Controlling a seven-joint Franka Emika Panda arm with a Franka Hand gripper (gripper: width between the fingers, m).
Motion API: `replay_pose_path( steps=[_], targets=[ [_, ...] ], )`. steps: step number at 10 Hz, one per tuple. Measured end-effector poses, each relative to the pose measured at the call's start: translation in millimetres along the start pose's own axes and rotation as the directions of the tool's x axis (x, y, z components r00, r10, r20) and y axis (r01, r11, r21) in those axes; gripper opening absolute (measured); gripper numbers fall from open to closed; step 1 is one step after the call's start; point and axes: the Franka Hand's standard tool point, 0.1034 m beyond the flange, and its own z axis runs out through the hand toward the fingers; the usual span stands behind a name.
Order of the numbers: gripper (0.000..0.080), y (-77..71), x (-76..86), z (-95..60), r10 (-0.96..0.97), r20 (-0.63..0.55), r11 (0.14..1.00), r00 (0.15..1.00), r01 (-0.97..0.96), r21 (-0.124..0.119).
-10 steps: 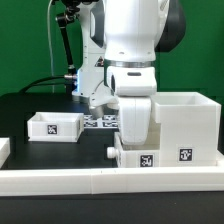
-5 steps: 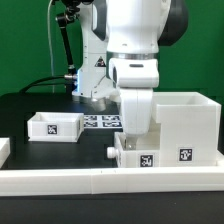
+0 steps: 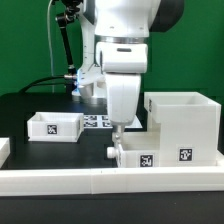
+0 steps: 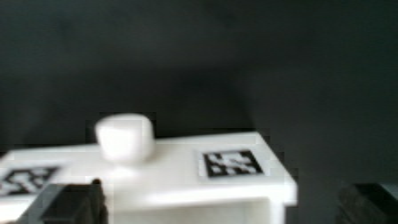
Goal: Assemble drawer
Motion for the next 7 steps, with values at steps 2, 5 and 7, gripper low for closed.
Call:
replay_pose_path(
  steps=[2,5,7],
  targets=[
    [0.0649,0.0,-2.1,1.3,0.005,-0.001,1.000,1.000,-0.005,0.000],
    [0.0649,6.9,-19.2,10.3,-0.047,-0.096,0.999,0.994,0.048,-0.001],
    [0.0649,11.6,-19.9,13.9,-0.071,-0.146,0.997,0.987,0.074,0.012]
  ],
)
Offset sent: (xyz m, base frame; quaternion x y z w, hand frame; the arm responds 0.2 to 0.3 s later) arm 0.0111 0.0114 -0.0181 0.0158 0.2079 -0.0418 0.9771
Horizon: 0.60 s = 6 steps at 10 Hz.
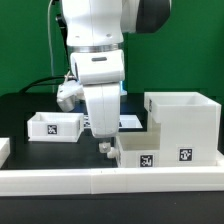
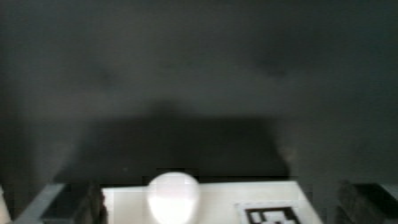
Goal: Assemble drawer
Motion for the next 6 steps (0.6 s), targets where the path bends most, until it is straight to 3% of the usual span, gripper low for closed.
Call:
replay_pose_path(
  steps=[2,6],
  targets=[
    [0.0649,3.5,-4.7,6.4,0.000,-0.076,1.000,0.997,0.000,0.000],
    [0.0649,7.0,17.8,11.0,0.018,-0.091,1.000,0.996,-0.018,-0.001]
  ],
)
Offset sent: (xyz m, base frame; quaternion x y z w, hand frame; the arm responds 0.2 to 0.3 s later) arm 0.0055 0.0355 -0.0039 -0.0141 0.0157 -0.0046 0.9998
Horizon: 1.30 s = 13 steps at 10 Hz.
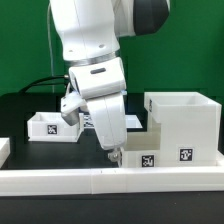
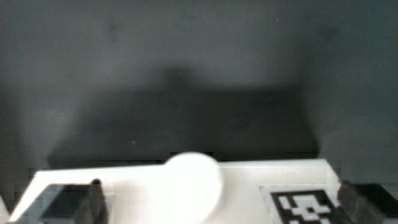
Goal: Assemble drawer
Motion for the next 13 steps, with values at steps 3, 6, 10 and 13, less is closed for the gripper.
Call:
replay_pose_path(
  steps=[3,6,10,13],
  targets=[
    [0.0649,-0.3,-0.1,0.2,0.005,-0.001,1.000,1.000,-0.005,0.000],
    [0.0649,-0.2,4.3,1.7,0.012,-0.003,1.000,1.000,-0.012,0.003],
    [0.0649,-0.6,24.6,9.9,0.044,-0.018,0.999,0.999,-0.043,0.014],
    [0.0649,3.6,36.2,9.9,0.055,0.001,0.998,0.999,-0.055,0.014]
  ],
)
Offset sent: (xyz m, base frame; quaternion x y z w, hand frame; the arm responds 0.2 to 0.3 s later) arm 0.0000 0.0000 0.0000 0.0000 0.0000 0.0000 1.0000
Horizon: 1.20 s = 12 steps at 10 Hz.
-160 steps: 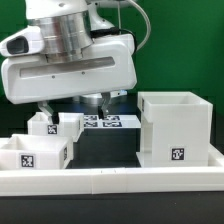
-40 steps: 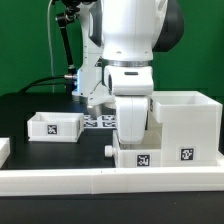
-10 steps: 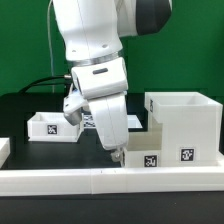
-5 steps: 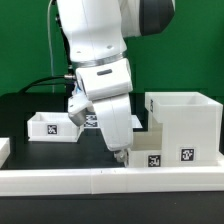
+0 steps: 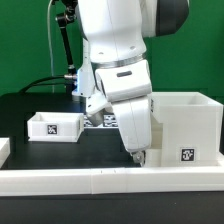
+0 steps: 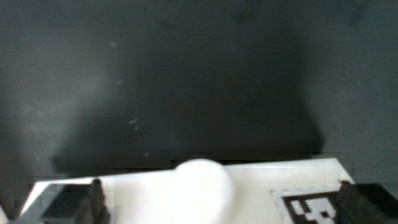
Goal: Assemble drawer
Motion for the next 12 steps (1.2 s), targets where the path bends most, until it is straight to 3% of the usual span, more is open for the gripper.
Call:
replay_pose_path(
  steps=[12],
  targets=[
    [0.0649,2.9,8.1,-1.6,0.000,0.037,1.000,0.999,0.000,0.003]
  ],
)
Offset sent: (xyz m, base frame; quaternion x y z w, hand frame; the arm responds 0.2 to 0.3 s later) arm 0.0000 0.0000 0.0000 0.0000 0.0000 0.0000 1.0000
